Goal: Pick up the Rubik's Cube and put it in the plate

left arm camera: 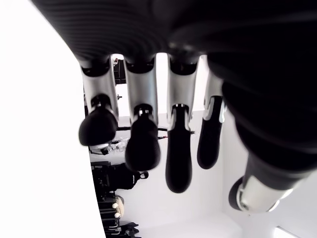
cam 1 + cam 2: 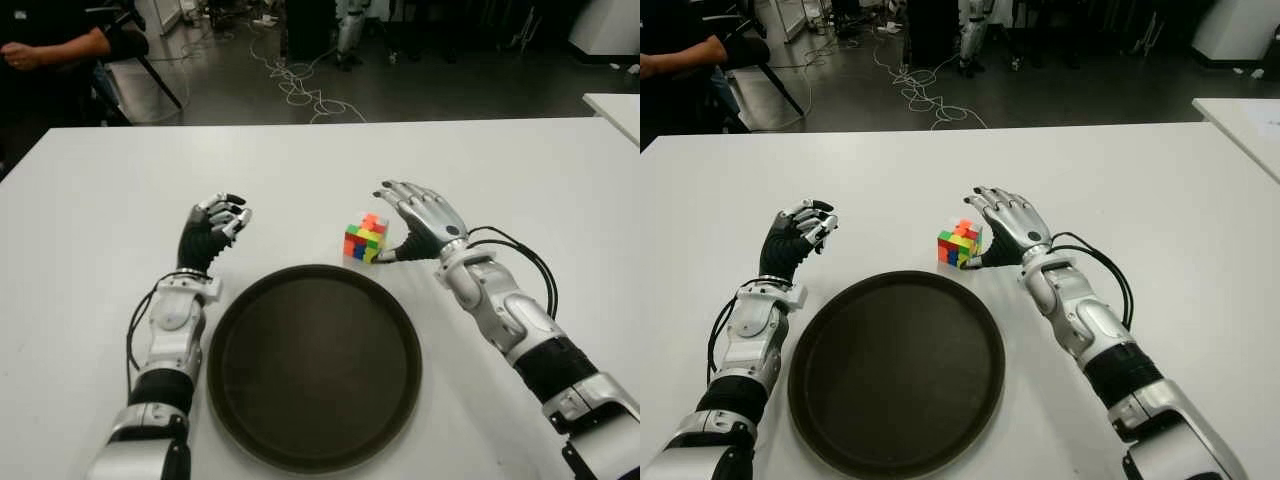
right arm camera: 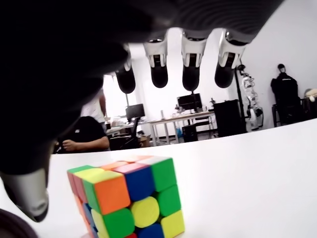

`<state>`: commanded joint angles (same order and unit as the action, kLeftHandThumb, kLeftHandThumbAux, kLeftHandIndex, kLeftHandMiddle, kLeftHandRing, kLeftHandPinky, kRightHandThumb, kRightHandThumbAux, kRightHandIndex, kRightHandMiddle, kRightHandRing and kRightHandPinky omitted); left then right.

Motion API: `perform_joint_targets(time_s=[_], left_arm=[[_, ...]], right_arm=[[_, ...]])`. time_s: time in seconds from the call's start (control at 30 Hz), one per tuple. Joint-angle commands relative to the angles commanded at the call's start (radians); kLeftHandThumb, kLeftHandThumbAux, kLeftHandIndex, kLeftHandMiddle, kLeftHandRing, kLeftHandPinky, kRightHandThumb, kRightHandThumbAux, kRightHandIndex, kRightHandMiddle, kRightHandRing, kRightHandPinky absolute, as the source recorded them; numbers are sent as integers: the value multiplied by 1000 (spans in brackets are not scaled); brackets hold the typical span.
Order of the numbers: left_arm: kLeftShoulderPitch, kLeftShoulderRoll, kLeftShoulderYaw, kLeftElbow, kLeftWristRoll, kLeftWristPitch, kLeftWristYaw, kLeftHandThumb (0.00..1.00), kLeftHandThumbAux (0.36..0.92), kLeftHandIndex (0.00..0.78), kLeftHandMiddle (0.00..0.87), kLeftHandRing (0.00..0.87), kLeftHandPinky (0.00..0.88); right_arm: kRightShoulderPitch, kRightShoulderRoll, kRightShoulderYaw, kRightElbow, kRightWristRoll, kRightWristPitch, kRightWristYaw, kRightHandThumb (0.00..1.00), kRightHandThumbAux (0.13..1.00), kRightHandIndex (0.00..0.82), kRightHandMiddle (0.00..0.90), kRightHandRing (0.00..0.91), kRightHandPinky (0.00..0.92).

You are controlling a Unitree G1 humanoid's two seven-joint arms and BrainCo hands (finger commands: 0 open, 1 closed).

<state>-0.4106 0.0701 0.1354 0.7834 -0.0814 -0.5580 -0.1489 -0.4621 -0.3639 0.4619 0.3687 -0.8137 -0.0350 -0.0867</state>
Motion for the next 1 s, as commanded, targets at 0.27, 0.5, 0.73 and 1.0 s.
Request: perform_joint_targets(time_s=[0.27, 0.5, 0.73, 1.0], left_arm=[[-1, 0, -1, -1, 6, 5, 9, 844, 660, 417, 577, 737, 774], [-1, 1, -4, -3, 12, 15, 20, 845, 660, 419, 582, 742, 776], [-1, 2, -10, -4, 23, 19, 34, 845, 660, 418, 577, 738, 771], [-2, 1, -9, 2, 17, 4, 31, 845, 659, 419, 576, 741, 776]], right_arm=[[-23, -4, 7, 7, -5, -16, 10, 1, 622, 7, 34, 37, 96], [-40, -1, 13, 25, -15, -26, 2, 5, 623, 12, 35, 40, 102], [-79, -10, 35, 80, -26, -91, -12, 8, 632, 19, 53, 60, 128], [-135, -8, 54, 210, -26, -208, -87, 28, 632, 41, 102, 126, 193]])
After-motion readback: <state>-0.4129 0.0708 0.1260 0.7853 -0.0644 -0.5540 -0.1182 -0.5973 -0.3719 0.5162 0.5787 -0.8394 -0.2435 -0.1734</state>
